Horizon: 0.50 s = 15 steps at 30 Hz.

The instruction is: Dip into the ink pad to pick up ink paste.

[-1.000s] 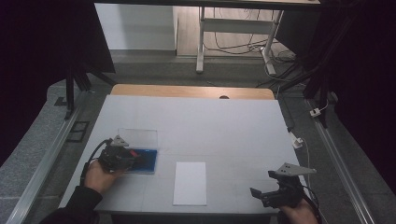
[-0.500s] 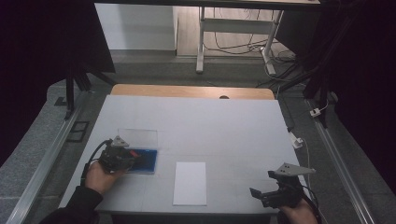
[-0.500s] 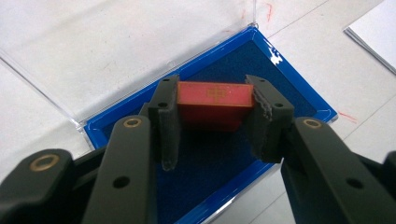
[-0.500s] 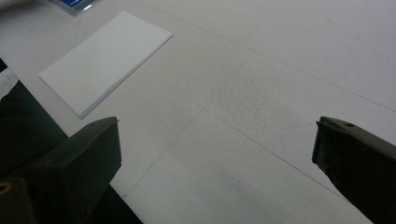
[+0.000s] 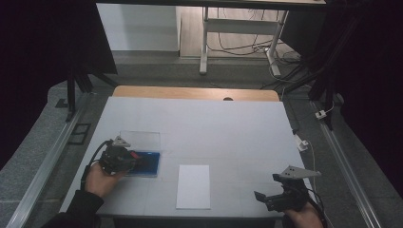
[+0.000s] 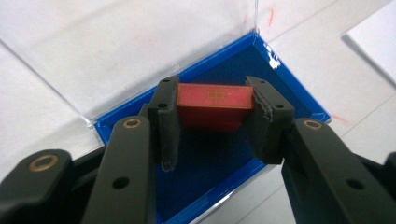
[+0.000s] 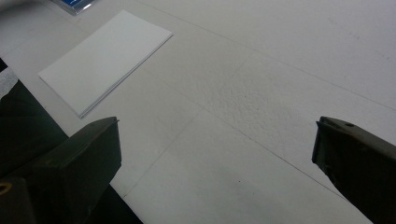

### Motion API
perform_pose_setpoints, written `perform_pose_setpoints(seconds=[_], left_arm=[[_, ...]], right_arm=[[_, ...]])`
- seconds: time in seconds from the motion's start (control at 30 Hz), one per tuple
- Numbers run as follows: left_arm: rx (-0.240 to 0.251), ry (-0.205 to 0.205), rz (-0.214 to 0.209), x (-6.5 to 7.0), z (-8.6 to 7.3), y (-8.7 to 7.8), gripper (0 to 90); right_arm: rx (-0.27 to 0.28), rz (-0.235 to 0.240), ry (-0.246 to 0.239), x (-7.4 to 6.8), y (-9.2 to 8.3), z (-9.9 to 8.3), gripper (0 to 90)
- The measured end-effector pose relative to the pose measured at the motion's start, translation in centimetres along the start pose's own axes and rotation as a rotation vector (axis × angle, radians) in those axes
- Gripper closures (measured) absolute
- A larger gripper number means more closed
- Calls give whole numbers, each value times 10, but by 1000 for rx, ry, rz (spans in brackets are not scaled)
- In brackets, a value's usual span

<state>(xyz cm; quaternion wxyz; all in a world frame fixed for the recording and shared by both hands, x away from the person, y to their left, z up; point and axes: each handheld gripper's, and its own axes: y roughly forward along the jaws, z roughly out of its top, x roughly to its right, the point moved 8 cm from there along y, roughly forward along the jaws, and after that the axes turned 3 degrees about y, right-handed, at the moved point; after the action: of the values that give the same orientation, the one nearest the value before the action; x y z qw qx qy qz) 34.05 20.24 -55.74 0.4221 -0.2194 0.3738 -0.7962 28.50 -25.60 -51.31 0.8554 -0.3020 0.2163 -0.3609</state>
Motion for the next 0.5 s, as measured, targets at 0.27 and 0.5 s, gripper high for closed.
perform_pose_setpoints(seconds=[0.27, 0.5], left_arm=[[35, -24, 8, 1, 3, -15, 583], [23, -25, 10, 1, 1, -16, 583]], right_arm=[[-1, -5, 1, 0, -1, 0, 13], [3, -1, 0, 0, -1, 0, 12]])
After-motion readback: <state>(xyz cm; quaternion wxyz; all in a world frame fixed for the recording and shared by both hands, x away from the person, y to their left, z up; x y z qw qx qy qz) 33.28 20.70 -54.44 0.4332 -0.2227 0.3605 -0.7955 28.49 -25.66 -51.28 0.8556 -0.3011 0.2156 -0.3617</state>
